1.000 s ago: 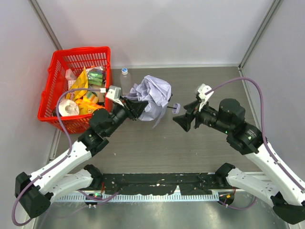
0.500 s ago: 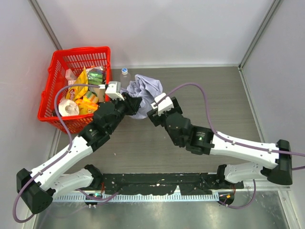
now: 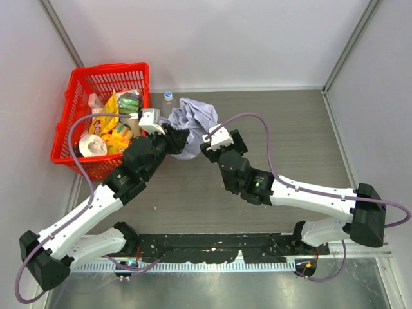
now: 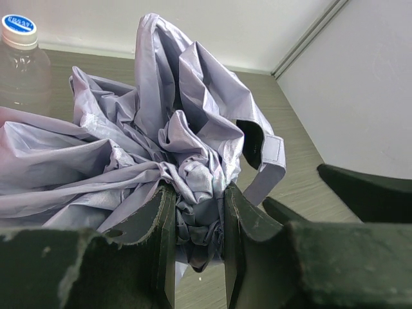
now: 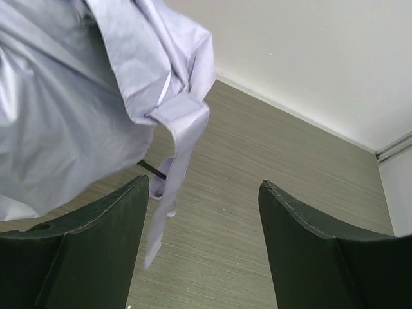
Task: Put away the umbrella
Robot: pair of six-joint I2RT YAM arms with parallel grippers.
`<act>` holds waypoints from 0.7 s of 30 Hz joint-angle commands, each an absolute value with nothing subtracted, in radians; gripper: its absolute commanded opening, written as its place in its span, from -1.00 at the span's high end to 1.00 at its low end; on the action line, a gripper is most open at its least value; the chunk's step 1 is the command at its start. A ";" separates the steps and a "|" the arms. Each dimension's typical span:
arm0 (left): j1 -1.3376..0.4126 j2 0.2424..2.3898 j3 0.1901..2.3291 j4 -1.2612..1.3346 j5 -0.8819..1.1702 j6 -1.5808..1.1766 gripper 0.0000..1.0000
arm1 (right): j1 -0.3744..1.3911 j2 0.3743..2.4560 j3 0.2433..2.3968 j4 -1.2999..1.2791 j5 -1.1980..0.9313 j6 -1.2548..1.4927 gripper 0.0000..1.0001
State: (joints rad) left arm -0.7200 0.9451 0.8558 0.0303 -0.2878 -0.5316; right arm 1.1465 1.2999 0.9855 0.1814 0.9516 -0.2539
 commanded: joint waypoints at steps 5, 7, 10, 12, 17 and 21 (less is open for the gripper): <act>-0.722 0.896 0.931 0.120 -0.279 -0.545 1.00 | 1.114 1.344 0.887 0.553 1.038 -0.299 -0.39; -0.721 0.893 0.930 0.123 -0.270 -0.548 1.00 | 1.106 1.345 0.856 0.660 1.045 -0.354 -0.25; -0.721 0.890 0.927 0.124 -0.259 -0.560 1.00 | 1.095 1.348 0.847 0.744 1.011 -0.425 -0.01; -0.722 0.888 0.923 0.124 -0.252 -0.566 1.00 | 1.091 1.354 0.845 0.777 1.003 -0.472 0.10; -0.721 0.887 0.919 0.123 -0.219 -0.572 1.00 | 1.055 1.329 0.834 0.775 0.922 -0.561 0.86; -0.722 0.874 0.890 0.153 -0.203 -0.513 1.00 | 1.033 1.250 1.014 0.132 0.803 -0.396 0.99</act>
State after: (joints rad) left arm -0.7200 0.9215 0.8677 0.0307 -0.2310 -0.5583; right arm 1.0584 1.3384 0.8406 0.6205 0.9344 -0.5140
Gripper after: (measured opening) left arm 0.295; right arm 0.019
